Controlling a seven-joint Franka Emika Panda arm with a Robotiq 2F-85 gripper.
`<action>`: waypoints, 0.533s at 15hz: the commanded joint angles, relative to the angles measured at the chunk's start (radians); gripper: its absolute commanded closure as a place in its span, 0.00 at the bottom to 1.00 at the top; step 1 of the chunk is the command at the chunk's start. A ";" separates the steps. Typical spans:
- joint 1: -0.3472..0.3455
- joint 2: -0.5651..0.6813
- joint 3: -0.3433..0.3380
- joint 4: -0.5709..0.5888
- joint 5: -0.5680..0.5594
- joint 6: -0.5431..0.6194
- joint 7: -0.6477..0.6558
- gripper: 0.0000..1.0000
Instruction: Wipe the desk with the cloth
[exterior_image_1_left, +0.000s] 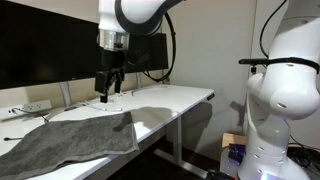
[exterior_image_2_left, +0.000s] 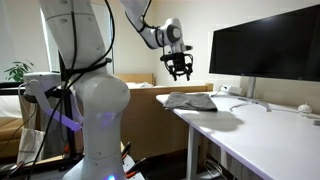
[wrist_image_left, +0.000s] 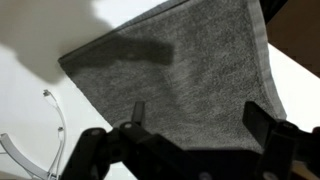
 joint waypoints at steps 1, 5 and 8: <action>-0.029 0.083 0.125 0.058 -0.133 0.047 0.271 0.00; 0.016 0.202 0.158 0.192 -0.280 0.014 0.514 0.00; 0.066 0.267 0.142 0.294 -0.287 -0.036 0.542 0.00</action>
